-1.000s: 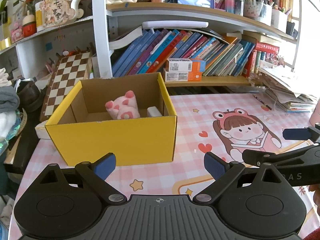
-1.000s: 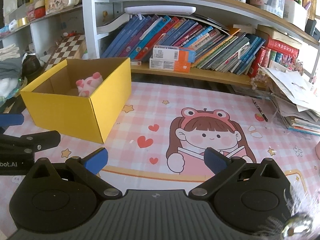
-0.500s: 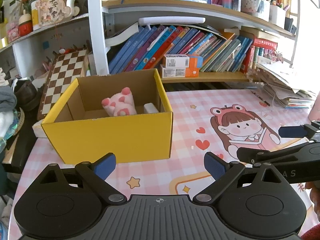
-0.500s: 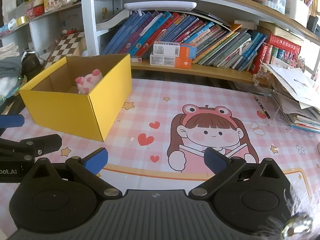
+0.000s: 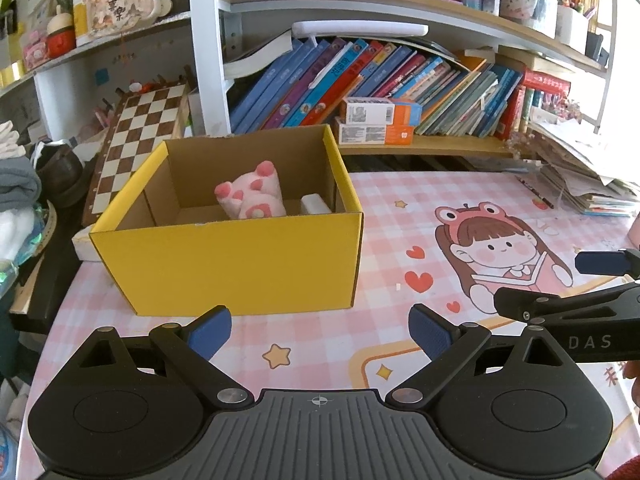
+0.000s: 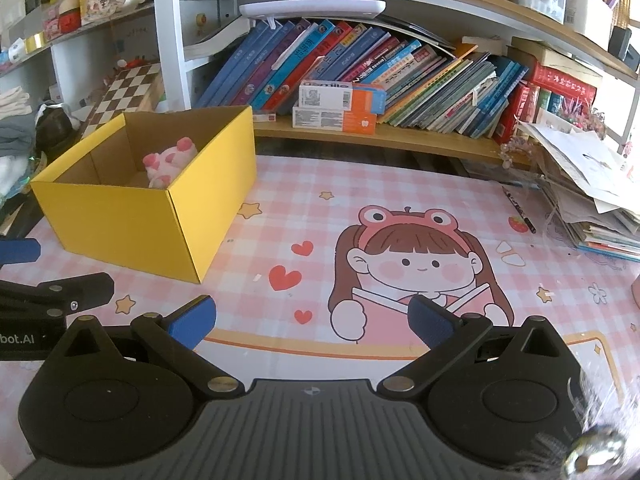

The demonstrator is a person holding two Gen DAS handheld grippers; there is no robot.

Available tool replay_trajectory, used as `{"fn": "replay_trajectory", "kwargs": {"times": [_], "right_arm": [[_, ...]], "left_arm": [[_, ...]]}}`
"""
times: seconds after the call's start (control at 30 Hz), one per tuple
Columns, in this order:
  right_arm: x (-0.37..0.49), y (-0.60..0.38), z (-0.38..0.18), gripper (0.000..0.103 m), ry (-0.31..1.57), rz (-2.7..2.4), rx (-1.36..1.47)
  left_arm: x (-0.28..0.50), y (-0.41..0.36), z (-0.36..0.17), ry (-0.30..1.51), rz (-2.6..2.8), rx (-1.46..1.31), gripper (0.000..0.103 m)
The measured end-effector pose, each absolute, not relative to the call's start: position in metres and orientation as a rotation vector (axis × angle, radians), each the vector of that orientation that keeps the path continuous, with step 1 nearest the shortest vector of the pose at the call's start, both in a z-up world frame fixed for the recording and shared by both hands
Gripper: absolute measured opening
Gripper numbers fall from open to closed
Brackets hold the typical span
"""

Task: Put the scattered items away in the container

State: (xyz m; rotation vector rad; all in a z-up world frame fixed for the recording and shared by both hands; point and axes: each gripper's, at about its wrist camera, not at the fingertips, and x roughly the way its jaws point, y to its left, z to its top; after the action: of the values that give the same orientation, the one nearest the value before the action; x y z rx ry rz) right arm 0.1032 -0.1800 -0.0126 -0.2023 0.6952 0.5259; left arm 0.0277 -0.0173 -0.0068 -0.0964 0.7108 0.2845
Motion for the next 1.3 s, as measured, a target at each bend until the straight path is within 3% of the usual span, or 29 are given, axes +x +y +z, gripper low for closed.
{"fn": "replay_trajectory", "kwargs": {"times": [1.3], "right_arm": [[0.092,-0.180,-0.011,0.103,0.692,0.510,-0.200]], "left_arm": [[0.022,-0.022,-0.005,0.704,0.267,-0.082,0.103]]}}
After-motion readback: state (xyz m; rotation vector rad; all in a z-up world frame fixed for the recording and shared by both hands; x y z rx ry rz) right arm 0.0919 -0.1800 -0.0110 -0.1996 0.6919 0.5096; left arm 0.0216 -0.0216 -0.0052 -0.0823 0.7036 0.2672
